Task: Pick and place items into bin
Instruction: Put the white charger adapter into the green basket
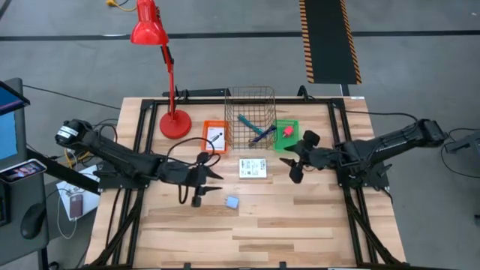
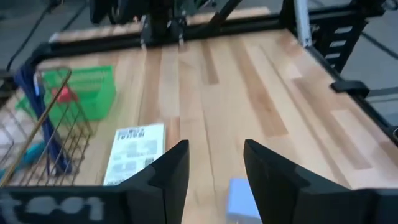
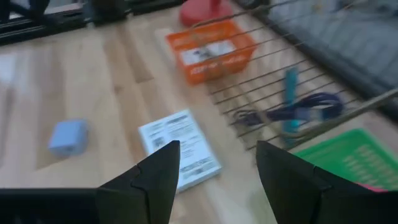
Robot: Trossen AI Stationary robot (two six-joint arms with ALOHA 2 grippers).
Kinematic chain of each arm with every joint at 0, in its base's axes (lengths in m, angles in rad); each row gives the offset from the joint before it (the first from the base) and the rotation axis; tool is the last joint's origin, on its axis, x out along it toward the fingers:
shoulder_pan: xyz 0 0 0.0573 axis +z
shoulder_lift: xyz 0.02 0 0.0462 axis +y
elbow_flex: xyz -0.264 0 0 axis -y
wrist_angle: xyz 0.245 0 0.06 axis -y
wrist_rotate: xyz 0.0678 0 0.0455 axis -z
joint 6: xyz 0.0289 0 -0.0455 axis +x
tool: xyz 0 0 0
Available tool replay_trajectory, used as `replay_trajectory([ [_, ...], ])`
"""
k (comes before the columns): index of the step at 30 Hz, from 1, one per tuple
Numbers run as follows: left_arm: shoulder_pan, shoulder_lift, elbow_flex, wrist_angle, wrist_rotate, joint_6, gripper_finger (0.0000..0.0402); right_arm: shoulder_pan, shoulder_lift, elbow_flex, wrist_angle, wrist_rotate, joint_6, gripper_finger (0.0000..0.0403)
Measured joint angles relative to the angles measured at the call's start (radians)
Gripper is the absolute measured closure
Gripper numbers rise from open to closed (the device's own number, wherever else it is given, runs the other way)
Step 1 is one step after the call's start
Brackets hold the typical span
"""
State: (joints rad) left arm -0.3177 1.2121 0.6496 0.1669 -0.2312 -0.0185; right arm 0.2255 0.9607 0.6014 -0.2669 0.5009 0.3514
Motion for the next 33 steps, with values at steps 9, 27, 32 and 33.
replay_trajectory([
  [9,0.048,0.009,0.019,-0.082,0.091,-0.115,0.0244,0.102,0.0,0.0,0.025,0.223,0.013,0.0199],
  [27,0.095,0.282,0.147,-0.126,0.092,-0.093,0.0243,0.268,0.0,0.0,0.018,0.555,0.034,0.0202],
  [32,0.094,0.296,0.168,-0.12,0.093,-0.046,0.0243,0.279,0.0,0.0,0.017,0.606,0.034,0.0202],
  [33,0.094,0.296,0.168,-0.121,0.093,-0.044,0.0243,0.279,0.0,0.0,0.018,0.612,0.034,0.0202],
])
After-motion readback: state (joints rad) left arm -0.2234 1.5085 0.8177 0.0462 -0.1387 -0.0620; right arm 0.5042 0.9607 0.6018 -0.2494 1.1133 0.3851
